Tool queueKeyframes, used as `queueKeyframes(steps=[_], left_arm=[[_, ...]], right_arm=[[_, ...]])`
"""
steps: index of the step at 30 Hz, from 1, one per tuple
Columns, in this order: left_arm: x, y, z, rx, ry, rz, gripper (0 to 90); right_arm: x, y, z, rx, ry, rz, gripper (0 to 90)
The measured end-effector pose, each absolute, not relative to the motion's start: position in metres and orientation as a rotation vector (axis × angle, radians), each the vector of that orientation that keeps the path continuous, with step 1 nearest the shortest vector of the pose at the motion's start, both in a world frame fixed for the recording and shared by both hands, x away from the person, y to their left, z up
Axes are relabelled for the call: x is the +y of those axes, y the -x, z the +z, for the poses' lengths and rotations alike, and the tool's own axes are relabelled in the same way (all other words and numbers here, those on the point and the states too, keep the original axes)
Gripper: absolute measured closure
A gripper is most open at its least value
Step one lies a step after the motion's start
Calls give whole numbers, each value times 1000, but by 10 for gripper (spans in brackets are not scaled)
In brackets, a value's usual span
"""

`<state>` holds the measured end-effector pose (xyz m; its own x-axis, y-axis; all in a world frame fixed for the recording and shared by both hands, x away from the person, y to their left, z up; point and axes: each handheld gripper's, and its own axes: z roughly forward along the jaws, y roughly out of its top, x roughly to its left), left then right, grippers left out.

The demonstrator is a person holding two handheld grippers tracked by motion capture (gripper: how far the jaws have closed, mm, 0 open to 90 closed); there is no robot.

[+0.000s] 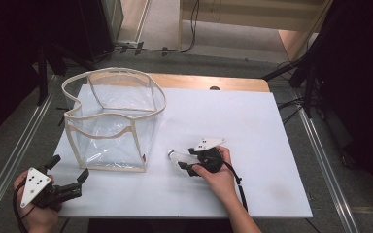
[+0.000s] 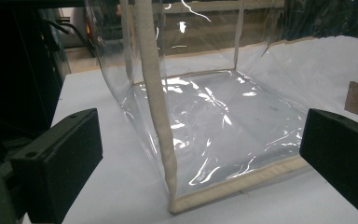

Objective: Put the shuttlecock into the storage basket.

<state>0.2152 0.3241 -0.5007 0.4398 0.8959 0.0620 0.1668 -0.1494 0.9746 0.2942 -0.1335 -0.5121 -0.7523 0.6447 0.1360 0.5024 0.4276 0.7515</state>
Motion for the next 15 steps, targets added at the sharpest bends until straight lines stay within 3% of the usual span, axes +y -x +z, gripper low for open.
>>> queueKeyframes(steps=[4, 15], left_arm=[[324, -215, -501, 950, -1611, 842, 0], [324, -215, -501, 949, -1611, 842, 0]], right_arm=[[-128, -294, -513, 2503, -1018, 1196, 445], [-121, -297, -515, 2495, -1019, 1168, 612]])
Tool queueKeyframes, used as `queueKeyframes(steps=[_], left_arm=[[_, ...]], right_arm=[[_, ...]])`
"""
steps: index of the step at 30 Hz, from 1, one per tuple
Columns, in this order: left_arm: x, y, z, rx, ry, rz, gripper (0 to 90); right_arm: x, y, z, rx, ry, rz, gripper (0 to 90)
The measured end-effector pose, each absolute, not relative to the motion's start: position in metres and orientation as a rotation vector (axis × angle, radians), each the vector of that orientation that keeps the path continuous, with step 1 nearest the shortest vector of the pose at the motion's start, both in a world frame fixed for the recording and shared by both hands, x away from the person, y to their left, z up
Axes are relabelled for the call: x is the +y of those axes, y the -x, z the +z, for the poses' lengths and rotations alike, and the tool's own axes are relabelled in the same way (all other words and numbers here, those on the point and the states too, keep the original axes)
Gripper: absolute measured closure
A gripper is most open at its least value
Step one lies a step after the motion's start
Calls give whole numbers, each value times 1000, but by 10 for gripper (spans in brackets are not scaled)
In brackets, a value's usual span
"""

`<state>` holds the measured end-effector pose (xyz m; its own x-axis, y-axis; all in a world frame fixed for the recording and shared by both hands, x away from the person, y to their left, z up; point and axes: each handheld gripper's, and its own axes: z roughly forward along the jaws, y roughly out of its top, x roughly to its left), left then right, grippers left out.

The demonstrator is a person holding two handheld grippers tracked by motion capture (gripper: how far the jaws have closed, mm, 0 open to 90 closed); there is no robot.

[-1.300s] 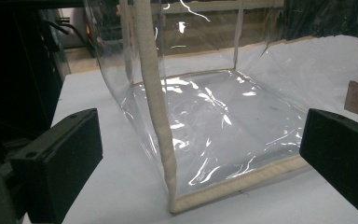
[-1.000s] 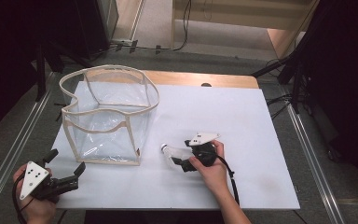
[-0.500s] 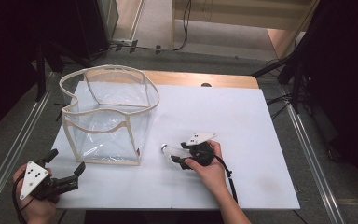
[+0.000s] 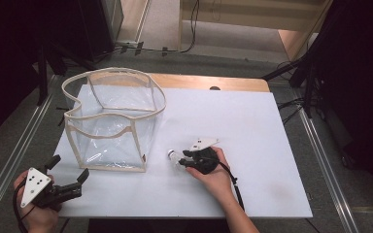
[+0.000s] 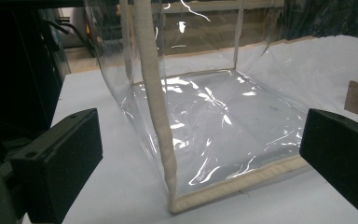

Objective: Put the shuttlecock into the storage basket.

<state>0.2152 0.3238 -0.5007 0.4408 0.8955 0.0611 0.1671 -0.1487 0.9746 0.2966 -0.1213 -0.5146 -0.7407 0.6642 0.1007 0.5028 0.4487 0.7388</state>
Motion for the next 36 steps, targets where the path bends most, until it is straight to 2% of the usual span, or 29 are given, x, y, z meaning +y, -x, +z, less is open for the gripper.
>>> queueKeyframes(steps=[9, 13, 19, 36], left_arm=[[324, -215, -501, 949, -1614, 843, 0], [324, -215, -501, 949, -1614, 842, 0], [324, -215, -501, 948, -1615, 843, 0], [324, -215, -501, 950, -1614, 842, 0]], right_arm=[[-118, -299, -514, 2514, -1024, 1197, 666], [-116, -300, -514, 2522, -1012, 1215, 755], [-116, -301, -513, 2540, -1003, 1245, 831], [-119, -299, -502, 2519, -958, 1302, 857]])
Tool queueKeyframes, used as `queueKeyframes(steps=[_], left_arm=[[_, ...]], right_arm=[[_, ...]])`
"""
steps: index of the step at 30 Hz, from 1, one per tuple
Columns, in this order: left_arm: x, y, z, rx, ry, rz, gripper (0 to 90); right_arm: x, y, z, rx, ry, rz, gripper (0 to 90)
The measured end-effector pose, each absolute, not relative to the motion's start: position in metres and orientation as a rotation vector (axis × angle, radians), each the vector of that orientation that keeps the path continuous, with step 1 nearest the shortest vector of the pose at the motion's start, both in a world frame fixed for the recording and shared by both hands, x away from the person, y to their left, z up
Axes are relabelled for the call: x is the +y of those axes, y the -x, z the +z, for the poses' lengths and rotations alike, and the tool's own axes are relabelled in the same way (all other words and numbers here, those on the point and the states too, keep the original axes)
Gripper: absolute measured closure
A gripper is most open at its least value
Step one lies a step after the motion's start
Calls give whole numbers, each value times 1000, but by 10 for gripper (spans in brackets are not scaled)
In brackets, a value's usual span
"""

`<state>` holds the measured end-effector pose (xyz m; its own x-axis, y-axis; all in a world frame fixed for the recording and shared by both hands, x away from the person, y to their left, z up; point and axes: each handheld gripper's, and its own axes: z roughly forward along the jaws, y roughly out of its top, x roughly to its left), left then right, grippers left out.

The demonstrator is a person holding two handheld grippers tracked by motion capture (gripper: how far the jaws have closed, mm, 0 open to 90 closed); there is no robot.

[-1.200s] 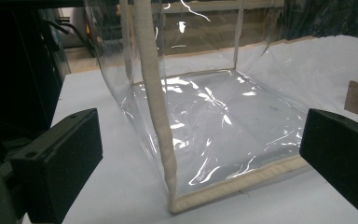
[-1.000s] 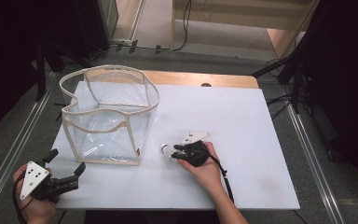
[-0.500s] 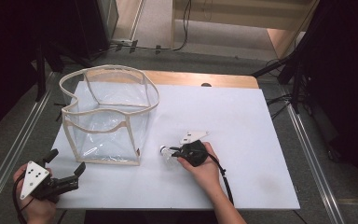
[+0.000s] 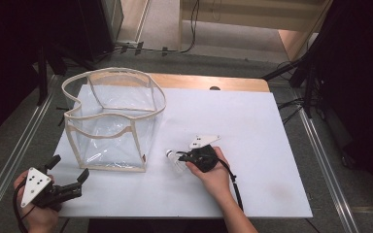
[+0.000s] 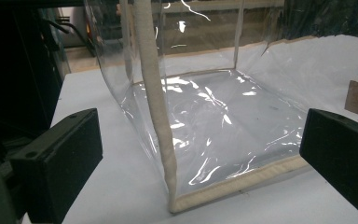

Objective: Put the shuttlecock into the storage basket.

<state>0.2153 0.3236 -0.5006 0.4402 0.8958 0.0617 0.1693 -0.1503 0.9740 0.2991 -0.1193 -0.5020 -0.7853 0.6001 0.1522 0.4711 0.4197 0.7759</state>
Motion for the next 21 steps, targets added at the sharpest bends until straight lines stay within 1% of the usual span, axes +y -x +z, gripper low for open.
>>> queueKeyframes(steps=[21], left_arm=[[324, -216, -501, 952, -1614, 841, 0]], right_arm=[[-127, -300, -470, 2451, -926, 1378, 856]])
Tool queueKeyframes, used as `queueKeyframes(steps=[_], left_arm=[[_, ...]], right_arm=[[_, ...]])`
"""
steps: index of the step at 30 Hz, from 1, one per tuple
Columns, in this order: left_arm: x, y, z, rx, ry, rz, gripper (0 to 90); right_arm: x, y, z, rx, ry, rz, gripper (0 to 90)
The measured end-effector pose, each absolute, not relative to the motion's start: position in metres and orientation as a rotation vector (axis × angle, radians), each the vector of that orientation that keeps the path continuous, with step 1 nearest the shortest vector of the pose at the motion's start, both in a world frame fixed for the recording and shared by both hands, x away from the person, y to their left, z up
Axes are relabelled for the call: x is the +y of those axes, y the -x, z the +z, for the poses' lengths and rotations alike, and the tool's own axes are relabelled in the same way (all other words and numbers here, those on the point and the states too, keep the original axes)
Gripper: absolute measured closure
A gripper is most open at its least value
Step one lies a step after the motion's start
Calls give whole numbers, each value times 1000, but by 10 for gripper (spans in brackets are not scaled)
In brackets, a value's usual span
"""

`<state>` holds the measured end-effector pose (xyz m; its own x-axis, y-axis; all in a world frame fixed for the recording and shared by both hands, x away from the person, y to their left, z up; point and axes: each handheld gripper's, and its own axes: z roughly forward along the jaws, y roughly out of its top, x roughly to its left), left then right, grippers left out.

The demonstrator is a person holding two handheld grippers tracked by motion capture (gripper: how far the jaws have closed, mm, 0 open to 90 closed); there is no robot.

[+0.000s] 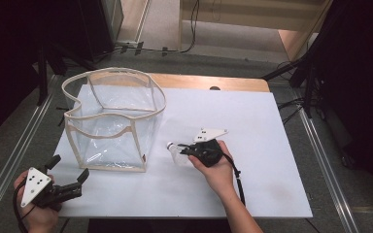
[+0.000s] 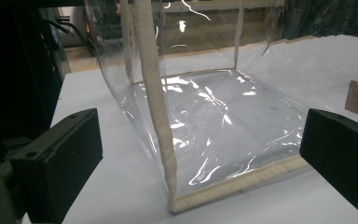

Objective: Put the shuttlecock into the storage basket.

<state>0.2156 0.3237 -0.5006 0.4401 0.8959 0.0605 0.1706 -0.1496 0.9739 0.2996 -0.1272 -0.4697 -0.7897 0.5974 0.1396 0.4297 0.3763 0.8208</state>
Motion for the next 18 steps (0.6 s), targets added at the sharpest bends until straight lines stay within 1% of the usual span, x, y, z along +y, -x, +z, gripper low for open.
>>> queueKeyframes(steps=[18], left_arm=[[324, -216, -501, 951, -1613, 840, 0]], right_arm=[[-132, -301, -445, 2410, -899, 1408, 855]])
